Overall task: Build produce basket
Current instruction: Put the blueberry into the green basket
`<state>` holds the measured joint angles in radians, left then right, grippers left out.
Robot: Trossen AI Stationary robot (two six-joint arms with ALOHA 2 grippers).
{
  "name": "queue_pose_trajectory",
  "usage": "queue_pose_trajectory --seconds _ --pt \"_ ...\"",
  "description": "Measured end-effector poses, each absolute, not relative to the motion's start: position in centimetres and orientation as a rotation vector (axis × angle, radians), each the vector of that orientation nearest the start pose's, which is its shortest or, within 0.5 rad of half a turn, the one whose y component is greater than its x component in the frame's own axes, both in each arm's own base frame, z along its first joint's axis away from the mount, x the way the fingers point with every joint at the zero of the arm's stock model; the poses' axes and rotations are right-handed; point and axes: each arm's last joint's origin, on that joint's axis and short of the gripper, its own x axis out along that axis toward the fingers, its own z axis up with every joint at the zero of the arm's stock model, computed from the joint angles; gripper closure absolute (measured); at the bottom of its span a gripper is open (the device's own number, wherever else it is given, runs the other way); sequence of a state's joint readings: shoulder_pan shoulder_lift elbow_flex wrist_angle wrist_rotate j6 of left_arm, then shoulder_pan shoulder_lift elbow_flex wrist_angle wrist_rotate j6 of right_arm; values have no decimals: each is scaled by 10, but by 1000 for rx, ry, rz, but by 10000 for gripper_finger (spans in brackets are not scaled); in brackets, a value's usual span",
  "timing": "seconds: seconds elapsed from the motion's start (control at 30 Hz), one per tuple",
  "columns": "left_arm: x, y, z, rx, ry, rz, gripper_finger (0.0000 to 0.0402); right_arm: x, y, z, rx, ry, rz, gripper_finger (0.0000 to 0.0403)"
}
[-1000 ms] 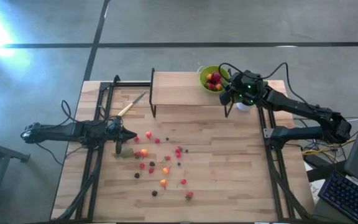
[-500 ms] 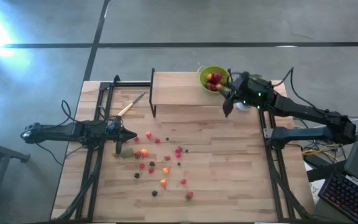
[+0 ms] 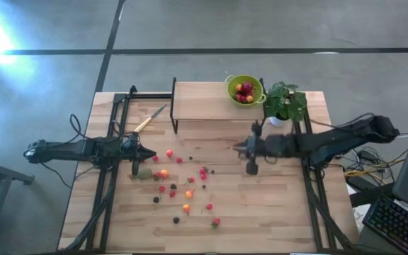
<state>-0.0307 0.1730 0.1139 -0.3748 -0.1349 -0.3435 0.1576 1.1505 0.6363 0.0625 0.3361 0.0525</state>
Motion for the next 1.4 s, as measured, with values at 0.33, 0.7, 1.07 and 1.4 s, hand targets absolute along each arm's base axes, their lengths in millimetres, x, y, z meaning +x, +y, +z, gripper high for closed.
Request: queue_pose_trajectory --seconds 0.33,0.7,1.07,1.4 --pt "96 1 154 -302 410 176 381 264 52 187 1 564 -156 376" --pt "96 1 154 -302 410 176 381 296 61 157 14 685 -121 292" --pt "96 1 154 -302 410 176 381 318 63 142 15 703 -71 230" --pt "96 1 154 -302 410 176 381 325 51 134 45 681 -94 211"
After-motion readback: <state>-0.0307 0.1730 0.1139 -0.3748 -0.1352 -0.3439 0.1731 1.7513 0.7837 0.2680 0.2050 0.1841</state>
